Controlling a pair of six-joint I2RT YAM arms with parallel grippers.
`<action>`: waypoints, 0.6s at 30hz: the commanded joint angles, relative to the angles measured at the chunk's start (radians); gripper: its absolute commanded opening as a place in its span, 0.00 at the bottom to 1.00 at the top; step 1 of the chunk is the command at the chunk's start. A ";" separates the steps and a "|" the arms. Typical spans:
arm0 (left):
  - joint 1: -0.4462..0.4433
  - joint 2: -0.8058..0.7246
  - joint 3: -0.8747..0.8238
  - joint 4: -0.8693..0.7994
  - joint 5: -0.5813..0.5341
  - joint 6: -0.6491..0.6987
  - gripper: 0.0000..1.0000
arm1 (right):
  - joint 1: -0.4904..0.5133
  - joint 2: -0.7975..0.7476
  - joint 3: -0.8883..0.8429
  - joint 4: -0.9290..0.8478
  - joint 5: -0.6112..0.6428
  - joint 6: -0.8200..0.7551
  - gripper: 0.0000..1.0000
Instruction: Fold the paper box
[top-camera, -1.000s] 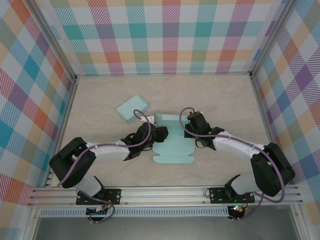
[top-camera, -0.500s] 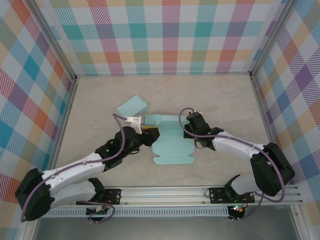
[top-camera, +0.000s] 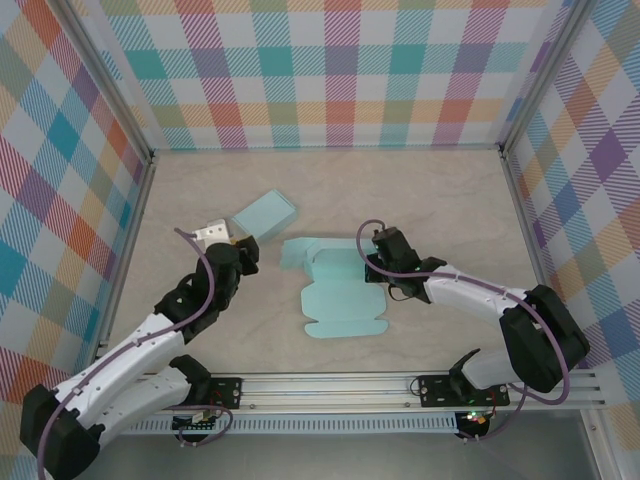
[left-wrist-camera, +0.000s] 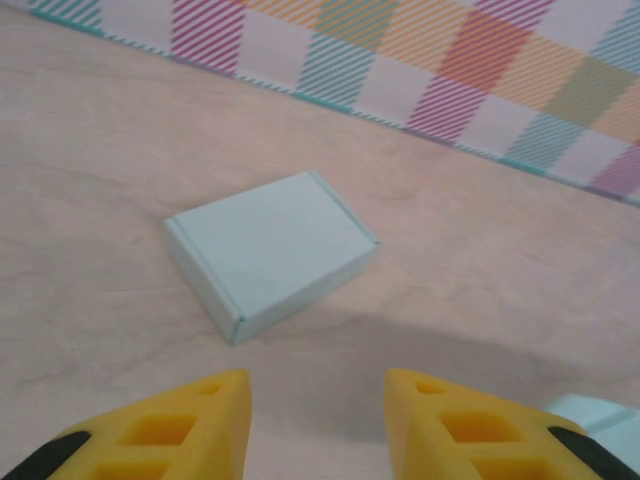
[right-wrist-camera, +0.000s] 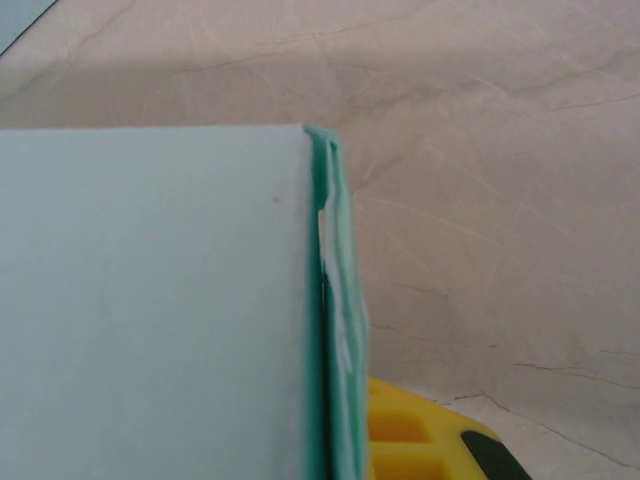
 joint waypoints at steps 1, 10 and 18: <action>0.050 0.062 -0.025 0.075 0.066 0.014 0.39 | 0.013 -0.010 -0.011 0.022 -0.029 -0.016 0.00; 0.057 0.305 -0.046 0.283 0.204 0.034 0.36 | 0.016 0.013 0.001 0.013 -0.033 -0.017 0.00; 0.047 0.382 -0.074 0.391 0.379 0.032 0.35 | 0.017 0.077 0.060 -0.043 0.012 0.023 0.00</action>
